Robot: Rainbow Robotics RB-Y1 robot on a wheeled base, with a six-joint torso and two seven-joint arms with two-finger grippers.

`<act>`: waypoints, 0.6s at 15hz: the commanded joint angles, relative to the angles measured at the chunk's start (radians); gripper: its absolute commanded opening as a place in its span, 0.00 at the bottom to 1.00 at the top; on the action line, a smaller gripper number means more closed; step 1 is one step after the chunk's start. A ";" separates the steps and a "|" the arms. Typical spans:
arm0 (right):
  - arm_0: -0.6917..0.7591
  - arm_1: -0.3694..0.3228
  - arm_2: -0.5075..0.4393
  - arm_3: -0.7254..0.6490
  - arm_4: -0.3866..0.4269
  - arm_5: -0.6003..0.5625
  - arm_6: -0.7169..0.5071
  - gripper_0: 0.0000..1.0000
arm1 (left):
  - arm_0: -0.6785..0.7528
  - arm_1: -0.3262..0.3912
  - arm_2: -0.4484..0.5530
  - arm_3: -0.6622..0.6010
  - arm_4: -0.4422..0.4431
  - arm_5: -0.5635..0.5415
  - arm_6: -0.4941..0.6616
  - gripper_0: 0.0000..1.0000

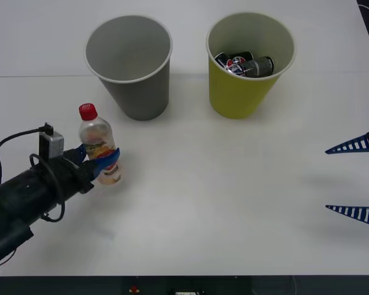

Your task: Put the can into the green bin and the plastic bottle into the gray bin

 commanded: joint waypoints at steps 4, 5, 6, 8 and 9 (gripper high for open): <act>0.000 0.000 0.000 0.000 0.000 0.000 0.000 1.00 | 0.052 -0.003 0.286 -0.177 -0.446 -0.335 0.590 0.00; 0.000 0.000 0.000 0.000 0.000 0.000 0.000 1.00 | 0.044 -0.001 0.337 -0.234 -0.532 -0.405 0.742 0.00; 0.000 0.000 0.000 0.000 0.000 0.000 0.000 1.00 | 0.034 -0.001 0.366 -0.282 -0.595 -0.454 0.852 0.00; 0.000 0.000 0.000 0.000 0.000 0.000 0.000 1.00 | -0.005 -0.001 0.410 -0.375 -0.726 -0.551 1.076 0.00; 0.000 0.000 0.000 0.000 0.000 0.000 0.000 1.00 | -0.029 -0.001 0.417 -0.403 -0.773 -0.583 1.145 0.00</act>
